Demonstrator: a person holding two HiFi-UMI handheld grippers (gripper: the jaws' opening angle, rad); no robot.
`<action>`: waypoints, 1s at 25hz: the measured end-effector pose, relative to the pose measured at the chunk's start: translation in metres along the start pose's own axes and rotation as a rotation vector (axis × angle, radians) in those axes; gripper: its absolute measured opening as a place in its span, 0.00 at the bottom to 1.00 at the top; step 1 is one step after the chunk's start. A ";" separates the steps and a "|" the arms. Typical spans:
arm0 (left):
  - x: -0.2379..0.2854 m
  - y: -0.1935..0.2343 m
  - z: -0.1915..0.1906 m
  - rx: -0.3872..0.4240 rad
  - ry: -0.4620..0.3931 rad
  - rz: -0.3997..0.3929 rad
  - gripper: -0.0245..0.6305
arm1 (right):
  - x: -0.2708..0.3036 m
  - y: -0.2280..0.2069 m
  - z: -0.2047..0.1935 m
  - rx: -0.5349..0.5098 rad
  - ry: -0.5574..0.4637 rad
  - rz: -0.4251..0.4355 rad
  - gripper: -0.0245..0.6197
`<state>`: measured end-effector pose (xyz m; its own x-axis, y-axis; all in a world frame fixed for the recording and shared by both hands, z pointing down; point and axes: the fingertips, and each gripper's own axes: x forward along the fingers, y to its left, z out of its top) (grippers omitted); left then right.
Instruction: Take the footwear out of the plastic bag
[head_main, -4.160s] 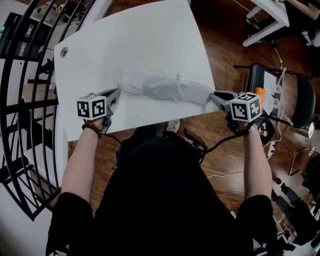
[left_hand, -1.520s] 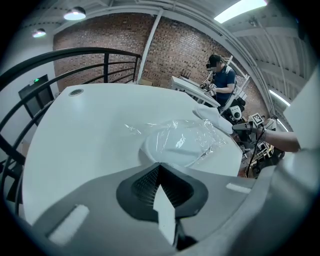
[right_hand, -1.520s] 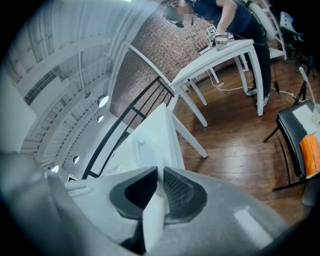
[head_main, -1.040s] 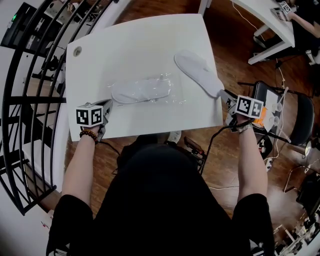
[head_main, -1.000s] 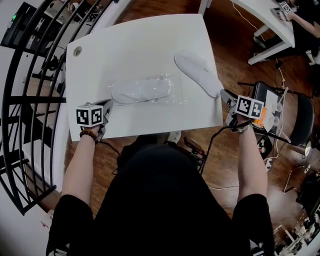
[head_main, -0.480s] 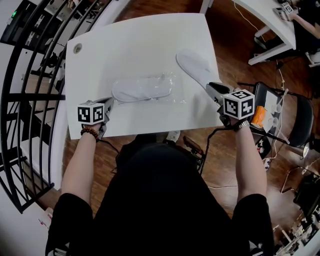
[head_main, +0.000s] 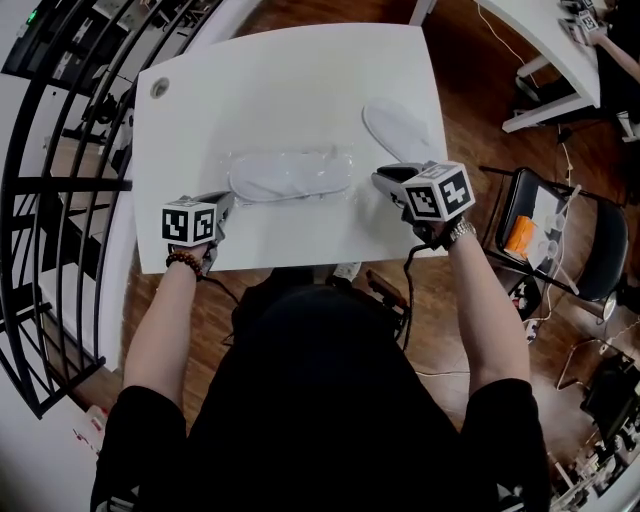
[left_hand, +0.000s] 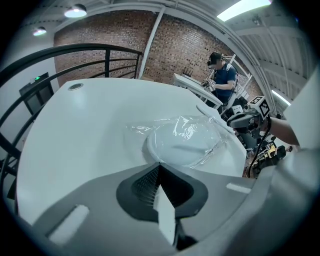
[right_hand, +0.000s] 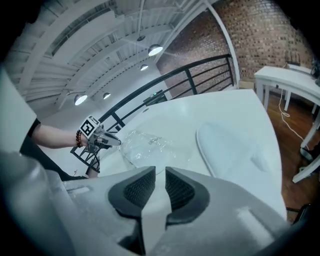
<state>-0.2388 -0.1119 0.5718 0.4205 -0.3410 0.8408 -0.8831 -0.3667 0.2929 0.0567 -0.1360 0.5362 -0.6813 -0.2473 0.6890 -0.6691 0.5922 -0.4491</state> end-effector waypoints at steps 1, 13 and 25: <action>0.000 0.000 0.000 0.000 0.003 -0.003 0.06 | 0.005 0.002 0.002 0.006 0.007 0.011 0.12; 0.004 -0.001 -0.001 0.009 0.019 -0.037 0.06 | 0.043 0.001 -0.009 0.116 0.131 0.065 0.19; 0.005 -0.002 -0.002 0.015 0.021 -0.057 0.06 | 0.054 0.007 -0.009 0.142 0.162 0.114 0.19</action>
<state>-0.2356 -0.1114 0.5767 0.4654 -0.3012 0.8323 -0.8545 -0.3982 0.3337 0.0181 -0.1378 0.5751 -0.7059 -0.0524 0.7064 -0.6337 0.4923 -0.5967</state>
